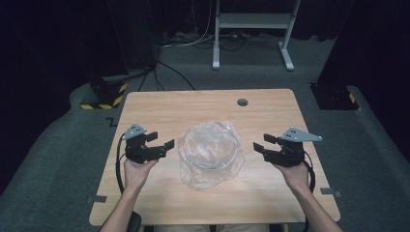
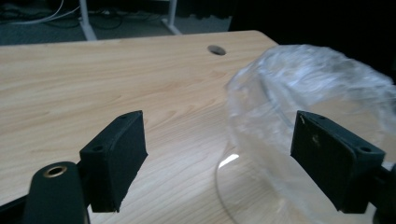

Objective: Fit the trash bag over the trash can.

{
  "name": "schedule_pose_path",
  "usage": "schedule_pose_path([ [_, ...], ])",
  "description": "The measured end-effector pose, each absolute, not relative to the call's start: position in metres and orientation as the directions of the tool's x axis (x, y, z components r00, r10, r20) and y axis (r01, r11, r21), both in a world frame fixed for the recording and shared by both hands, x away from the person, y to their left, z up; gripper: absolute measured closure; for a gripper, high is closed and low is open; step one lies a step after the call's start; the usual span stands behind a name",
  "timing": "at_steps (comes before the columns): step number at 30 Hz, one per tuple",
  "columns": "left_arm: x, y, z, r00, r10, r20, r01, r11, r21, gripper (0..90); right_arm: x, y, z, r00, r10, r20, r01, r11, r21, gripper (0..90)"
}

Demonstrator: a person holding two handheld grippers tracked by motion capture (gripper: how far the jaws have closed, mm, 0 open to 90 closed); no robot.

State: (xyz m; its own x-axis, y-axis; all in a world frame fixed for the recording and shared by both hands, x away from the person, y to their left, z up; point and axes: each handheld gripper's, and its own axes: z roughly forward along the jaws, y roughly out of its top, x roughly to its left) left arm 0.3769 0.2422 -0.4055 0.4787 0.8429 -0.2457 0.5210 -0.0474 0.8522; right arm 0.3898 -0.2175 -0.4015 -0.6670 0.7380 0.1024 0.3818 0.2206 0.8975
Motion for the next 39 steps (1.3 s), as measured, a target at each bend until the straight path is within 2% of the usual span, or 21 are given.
schedule_pose_path([
  [3,0.373,0.243,-0.405,0.464,0.87,-0.164,0.52,-0.118,0.846,19.1,0.397,-0.23,-0.407,-0.639,0.75,0.169,0.419,0.155,0.894,42.6],
  [5,0.37,0.243,-0.405,0.466,0.871,-0.158,0.519,-0.125,0.845,20.4,0.402,-0.235,-0.411,-0.623,0.758,0.193,0.436,0.132,0.89,42.6],
  [9,0.373,0.245,-0.413,0.466,0.87,-0.158,0.556,-0.15,0.818,21.4,0.41,-0.234,-0.421,-0.615,0.767,0.186,0.46,0.157,0.874,41.5],
  [11,0.378,0.247,-0.421,0.454,0.876,-0.166,0.595,-0.159,0.788,24.6,0.414,-0.233,-0.427,-0.626,0.756,0.191,0.47,0.171,0.866,41.6],
  [13,0.382,0.25,-0.427,0.437,0.888,-0.142,0.612,-0.178,0.77,25.1,0.416,-0.231,-0.432,-0.635,0.75,0.185,0.478,0.194,0.857,42.9],
  [20,0.397,0.26,-0.443,0.377,0.907,-0.186,0.684,-0.137,0.717,26.5,0.428,-0.231,-0.452,-0.615,0.762,0.202,0.548,0.229,0.804,43.2],
  [22,0.401,0.26,-0.448,0.379,0.902,-0.205,0.709,-0.141,0.691,29.6,0.431,-0.233,-0.459,-0.603,0.769,0.214,0.579,0.237,0.78,43.0],
  [28,0.414,0.247,-0.466,0.408,0.902,-0.138,0.762,-0.254,0.596,30.0,0.438,-0.237,-0.477,-0.587,0.783,0.204,0.634,0.288,0.717,43.5],
  [32,0.416,0.24,-0.476,0.439,0.892,-0.107,0.752,-0.3,0.587,31.7,0.438,-0.235,-0.482,-0.588,0.789,0.179,0.636,0.314,0.705,44.6],
  [39,0.422,0.237,-0.49,0.44,0.892,-0.108,0.766,-0.31,0.563,30.2,0.437,-0.232,-0.492,-0.583,0.796,0.161,0.649,0.338,0.682,44.5],
])
